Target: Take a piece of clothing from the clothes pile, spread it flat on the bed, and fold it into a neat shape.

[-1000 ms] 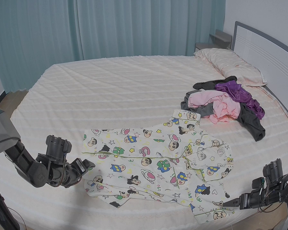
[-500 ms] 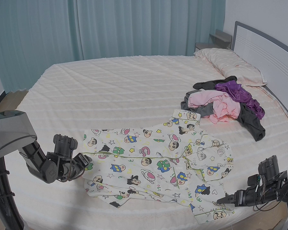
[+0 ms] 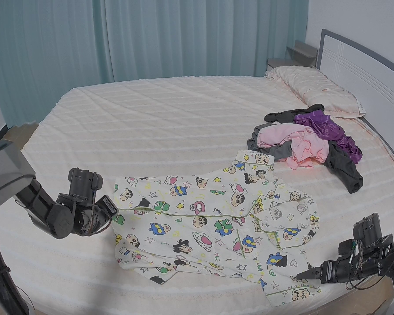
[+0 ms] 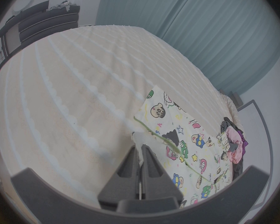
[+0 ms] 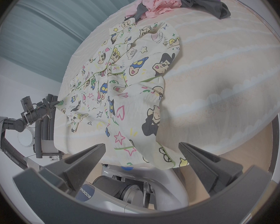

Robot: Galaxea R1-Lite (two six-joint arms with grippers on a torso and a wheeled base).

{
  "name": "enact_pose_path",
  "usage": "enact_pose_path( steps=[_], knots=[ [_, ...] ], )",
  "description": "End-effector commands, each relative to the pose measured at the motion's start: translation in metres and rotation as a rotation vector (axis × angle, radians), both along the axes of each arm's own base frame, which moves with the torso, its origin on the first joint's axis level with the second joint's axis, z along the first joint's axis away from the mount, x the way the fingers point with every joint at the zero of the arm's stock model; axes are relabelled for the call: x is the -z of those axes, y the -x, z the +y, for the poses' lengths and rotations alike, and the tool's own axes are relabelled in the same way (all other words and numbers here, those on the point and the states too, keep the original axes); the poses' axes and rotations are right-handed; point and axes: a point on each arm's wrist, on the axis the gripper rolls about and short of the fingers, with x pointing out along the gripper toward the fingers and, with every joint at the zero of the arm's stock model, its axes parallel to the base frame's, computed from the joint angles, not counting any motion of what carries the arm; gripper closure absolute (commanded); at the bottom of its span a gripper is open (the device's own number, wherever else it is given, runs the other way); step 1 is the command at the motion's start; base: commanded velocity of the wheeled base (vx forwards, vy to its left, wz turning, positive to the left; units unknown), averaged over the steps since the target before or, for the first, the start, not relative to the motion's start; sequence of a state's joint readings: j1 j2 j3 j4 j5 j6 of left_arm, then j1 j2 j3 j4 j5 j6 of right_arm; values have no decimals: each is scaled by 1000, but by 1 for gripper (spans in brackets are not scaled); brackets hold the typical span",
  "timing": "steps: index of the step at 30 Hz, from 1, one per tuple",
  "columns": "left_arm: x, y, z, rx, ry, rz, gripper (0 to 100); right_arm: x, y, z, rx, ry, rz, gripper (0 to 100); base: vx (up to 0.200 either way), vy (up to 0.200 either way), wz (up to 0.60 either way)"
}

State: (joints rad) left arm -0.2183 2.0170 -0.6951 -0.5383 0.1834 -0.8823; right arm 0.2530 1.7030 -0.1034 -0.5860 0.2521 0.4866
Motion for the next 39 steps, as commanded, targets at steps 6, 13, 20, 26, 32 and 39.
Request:
enact_pose_path(
  steps=[6,13,20,26,32,39],
  knots=[
    [-82,-7,-2,17,23,-113,100,1,-1,0,2,1,6,0,0,0,0],
    [-92,-24,-7,78,61,-33,100,3,-1,0,0,3,19,0,0,0,0],
    [-86,-33,-12,164,132,148,100,7,-2,1,-3,9,39,0,0,0,0],
    [-71,-49,-10,170,153,185,100,7,-2,1,-4,8,42,0,0,0,0],
    [-49,-75,1,113,153,206,0,8,-1,1,-5,9,44,0,0,0,0],
    [-31,-87,21,15,209,240,0,9,-1,1,-5,11,51,0,0,0,0]
  ],
)
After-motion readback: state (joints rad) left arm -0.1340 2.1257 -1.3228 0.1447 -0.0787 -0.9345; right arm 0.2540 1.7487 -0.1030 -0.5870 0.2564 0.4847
